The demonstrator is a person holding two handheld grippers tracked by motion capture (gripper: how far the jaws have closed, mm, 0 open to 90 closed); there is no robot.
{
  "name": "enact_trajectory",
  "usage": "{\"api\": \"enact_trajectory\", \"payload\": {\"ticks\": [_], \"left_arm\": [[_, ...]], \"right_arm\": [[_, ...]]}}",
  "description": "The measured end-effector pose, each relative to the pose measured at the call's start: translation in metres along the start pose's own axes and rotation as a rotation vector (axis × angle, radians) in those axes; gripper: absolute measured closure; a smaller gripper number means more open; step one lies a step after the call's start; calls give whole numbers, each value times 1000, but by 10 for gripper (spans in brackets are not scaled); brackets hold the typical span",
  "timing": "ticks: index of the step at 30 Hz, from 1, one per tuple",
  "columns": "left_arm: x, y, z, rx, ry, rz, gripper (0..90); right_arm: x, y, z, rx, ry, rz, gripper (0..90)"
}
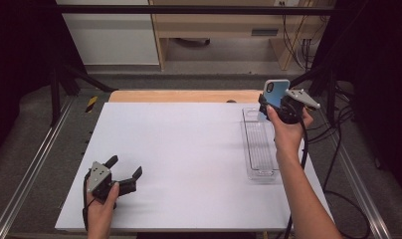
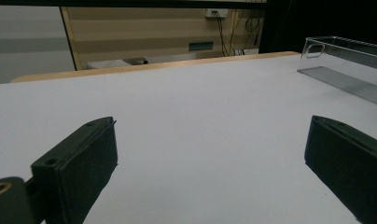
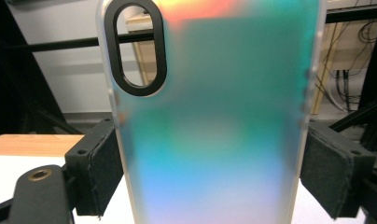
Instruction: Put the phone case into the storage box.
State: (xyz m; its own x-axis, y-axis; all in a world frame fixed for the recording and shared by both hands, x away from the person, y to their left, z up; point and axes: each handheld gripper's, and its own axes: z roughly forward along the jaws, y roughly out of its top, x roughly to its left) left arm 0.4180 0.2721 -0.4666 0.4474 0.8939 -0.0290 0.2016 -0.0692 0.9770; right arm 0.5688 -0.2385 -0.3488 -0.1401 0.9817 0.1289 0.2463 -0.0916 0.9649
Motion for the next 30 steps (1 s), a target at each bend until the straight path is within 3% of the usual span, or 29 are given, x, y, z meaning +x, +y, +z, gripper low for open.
{"api": "enact_trajectory", "payload": {"ticks": [11, 16, 30], "left_arm": [[1, 1, -2, -35, 4, 1, 20], [2, 1, -6, -46, 9, -2, 20], [0, 0, -4, -40, 4, 2, 20]], "right_arm": [[9, 1, 30, 8, -41, -15, 166], [10, -4, 39, 9, -48, 8, 165], [12, -21, 54, 45, -55, -20, 165]]}}
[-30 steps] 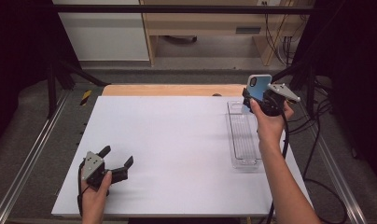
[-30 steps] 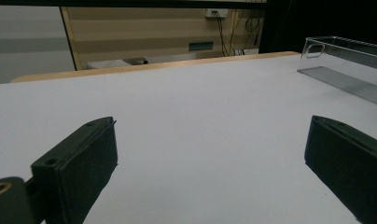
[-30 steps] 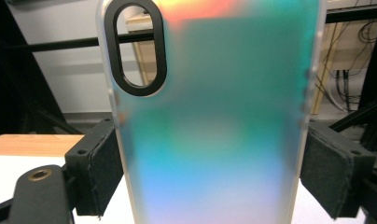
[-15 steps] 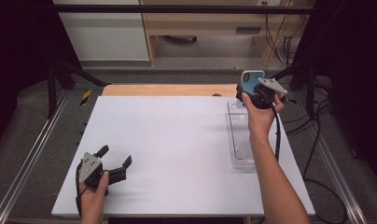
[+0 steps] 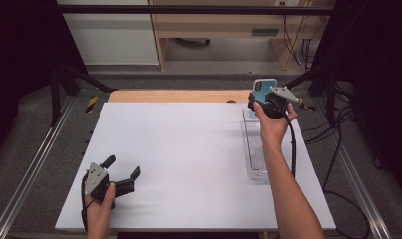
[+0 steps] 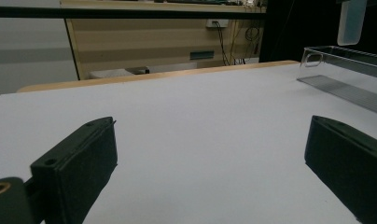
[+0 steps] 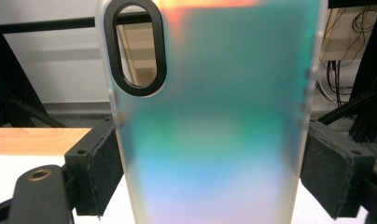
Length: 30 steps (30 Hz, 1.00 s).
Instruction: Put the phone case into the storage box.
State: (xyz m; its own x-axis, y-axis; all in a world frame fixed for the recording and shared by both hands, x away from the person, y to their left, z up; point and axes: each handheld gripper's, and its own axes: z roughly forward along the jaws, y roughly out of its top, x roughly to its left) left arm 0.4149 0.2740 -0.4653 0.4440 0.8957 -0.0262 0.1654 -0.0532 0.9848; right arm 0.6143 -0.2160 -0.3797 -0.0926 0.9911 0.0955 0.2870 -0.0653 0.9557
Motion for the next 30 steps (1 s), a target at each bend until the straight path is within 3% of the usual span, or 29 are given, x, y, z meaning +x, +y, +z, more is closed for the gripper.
{"api": "enact_trajectory", "payload": {"ticks": [17, 24, 30], "left_arm": [[-1, 1, -1, -4, -6, 11, 18], [2, 1, -3, -14, 0, -4, 17], [-1, 1, -1, -10, -10, 18, 16]], "right_arm": [[4, -15, 12, 39, -5, -12, 164], [2, -22, 24, 45, -22, 1, 164], [1, -28, 32, 56, -28, 8, 164]]}}
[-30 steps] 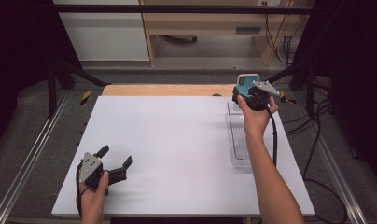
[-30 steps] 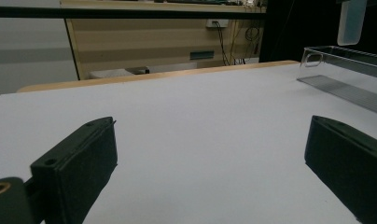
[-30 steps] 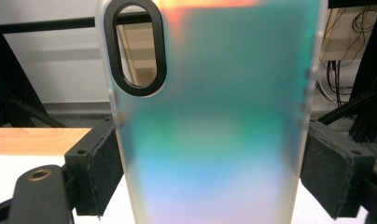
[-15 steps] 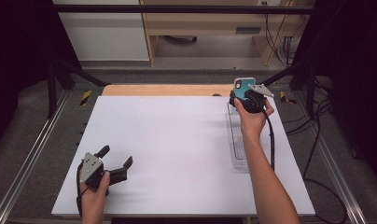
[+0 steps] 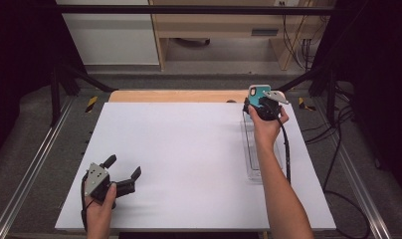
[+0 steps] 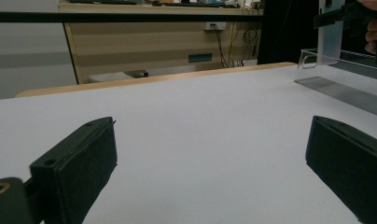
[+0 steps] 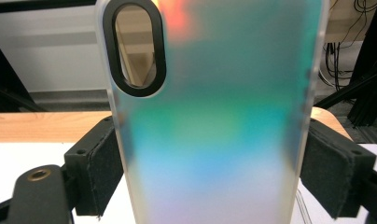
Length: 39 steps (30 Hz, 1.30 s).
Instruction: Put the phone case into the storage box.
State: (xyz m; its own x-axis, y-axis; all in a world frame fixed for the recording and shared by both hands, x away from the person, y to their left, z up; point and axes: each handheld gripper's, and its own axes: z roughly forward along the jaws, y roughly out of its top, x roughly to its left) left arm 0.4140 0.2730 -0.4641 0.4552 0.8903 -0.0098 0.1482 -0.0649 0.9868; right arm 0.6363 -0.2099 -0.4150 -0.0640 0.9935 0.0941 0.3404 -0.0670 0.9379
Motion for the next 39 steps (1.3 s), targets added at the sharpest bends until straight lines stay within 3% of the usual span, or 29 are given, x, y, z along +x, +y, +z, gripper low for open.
{"api": "enact_trajectory", "payload": {"ticks": [23, 39], "left_arm": [[-3, 0, 2, 0, -11, 12, 15], [-4, 0, 2, 4, -16, 17, 15]], "right_arm": [[5, -10, 8, 32, -18, -30, 163], [6, -13, 11, 62, -26, -22, 162]]}}
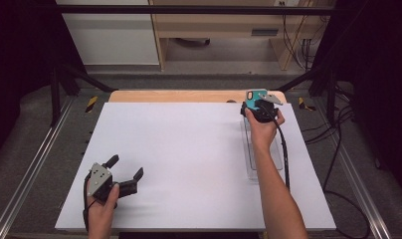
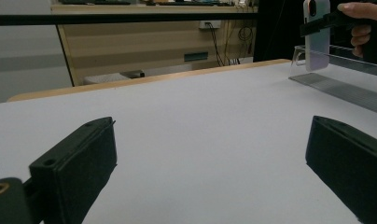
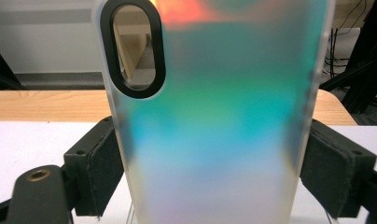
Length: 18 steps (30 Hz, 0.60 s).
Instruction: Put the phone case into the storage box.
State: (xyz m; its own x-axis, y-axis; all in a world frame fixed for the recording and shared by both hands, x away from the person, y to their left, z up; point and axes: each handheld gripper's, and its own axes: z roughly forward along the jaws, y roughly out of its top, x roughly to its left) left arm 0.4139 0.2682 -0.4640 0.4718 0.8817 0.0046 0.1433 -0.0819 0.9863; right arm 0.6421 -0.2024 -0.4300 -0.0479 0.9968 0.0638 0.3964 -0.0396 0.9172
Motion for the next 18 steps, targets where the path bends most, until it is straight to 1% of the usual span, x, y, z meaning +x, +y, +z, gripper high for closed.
{"api": "enact_trajectory", "payload": {"ticks": [2, 5, 14, 18], "left_arm": [[0, 0, 0, 0, 0, -1, 15], [-1, 0, 0, -1, -2, -1, 15], [-1, 0, 0, 1, -2, -1, 15], [-1, 0, 0, 2, -4, 4, 15]], "right_arm": [[0, -1, 0, 5, -7, -14, 162], [1, -2, 1, 12, -7, -21, 162], [1, -3, 2, 24, -5, -27, 161], [1, -3, 2, 32, -4, -39, 160]]}}
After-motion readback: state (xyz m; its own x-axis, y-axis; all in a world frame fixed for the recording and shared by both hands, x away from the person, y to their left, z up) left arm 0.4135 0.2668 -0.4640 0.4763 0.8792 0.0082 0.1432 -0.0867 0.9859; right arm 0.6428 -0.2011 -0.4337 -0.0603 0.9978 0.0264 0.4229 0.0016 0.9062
